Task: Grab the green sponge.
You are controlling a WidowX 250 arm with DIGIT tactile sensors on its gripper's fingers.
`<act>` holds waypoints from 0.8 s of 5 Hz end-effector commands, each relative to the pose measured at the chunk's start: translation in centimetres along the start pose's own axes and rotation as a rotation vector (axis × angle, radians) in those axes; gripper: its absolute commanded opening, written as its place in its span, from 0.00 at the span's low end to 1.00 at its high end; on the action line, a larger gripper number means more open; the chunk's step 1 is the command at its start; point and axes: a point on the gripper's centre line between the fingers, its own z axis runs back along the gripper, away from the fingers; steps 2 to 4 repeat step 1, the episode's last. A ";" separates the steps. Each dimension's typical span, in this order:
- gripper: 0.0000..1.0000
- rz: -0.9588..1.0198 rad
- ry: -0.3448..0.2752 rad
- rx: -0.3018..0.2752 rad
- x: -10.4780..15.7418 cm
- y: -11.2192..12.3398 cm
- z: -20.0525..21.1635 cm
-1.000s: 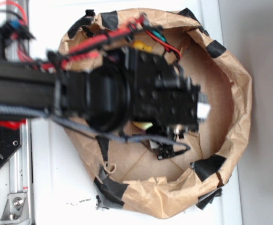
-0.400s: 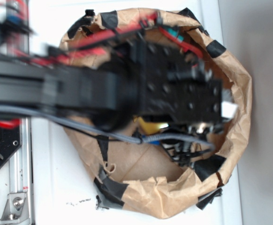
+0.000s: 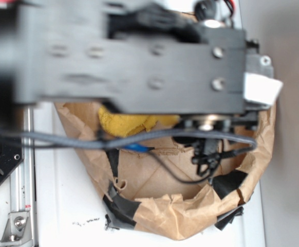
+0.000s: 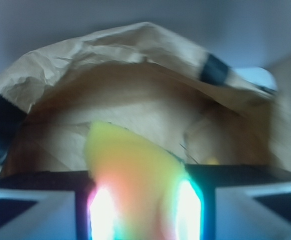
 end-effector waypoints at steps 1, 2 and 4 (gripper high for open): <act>0.00 0.112 -0.050 -0.029 0.7 0.2 1.5; 0.00 0.112 -0.050 -0.029 0.7 0.2 1.5; 0.00 0.112 -0.050 -0.029 0.7 0.2 1.5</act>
